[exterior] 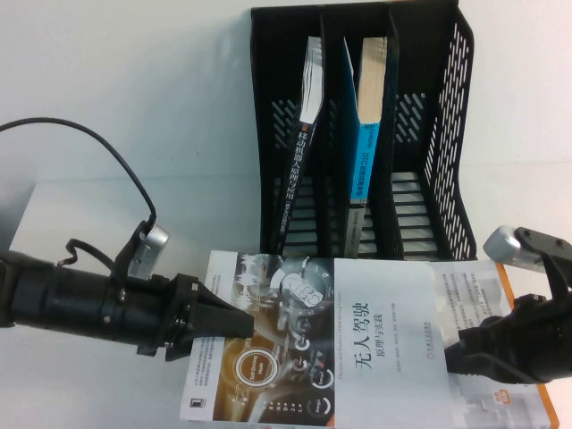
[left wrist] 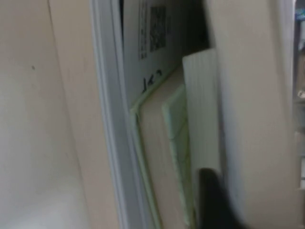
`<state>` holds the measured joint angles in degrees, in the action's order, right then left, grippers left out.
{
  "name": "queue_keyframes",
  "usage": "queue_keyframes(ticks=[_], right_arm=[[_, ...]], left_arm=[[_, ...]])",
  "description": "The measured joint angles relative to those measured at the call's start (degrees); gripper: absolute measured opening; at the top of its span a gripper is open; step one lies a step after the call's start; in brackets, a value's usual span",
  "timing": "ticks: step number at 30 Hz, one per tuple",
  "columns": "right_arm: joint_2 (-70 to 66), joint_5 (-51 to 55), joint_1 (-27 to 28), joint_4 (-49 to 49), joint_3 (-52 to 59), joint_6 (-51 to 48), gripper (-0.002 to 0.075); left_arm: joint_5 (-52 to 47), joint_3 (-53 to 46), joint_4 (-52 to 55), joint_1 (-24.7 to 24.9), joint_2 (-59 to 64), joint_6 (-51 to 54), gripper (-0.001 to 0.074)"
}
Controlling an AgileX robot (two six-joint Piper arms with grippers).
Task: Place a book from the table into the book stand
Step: Pick up the book with your left arm, then place the book on the book shelf
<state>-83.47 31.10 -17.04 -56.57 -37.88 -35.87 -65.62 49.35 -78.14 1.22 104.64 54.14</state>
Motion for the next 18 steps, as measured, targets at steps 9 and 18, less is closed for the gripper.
queue_keyframes(ticks=[9,18], right_arm=[[2.2,1.1,-0.3,4.5,0.1,0.1,-0.0003],[13.0,1.1,-0.5,9.4,0.7,0.7,-0.0003]], left_arm=[[-1.0,11.3,10.4,1.2,-4.7,-10.4,0.0098],[-3.4,37.4,25.2,6.5,-14.4,-37.9,0.0098]])
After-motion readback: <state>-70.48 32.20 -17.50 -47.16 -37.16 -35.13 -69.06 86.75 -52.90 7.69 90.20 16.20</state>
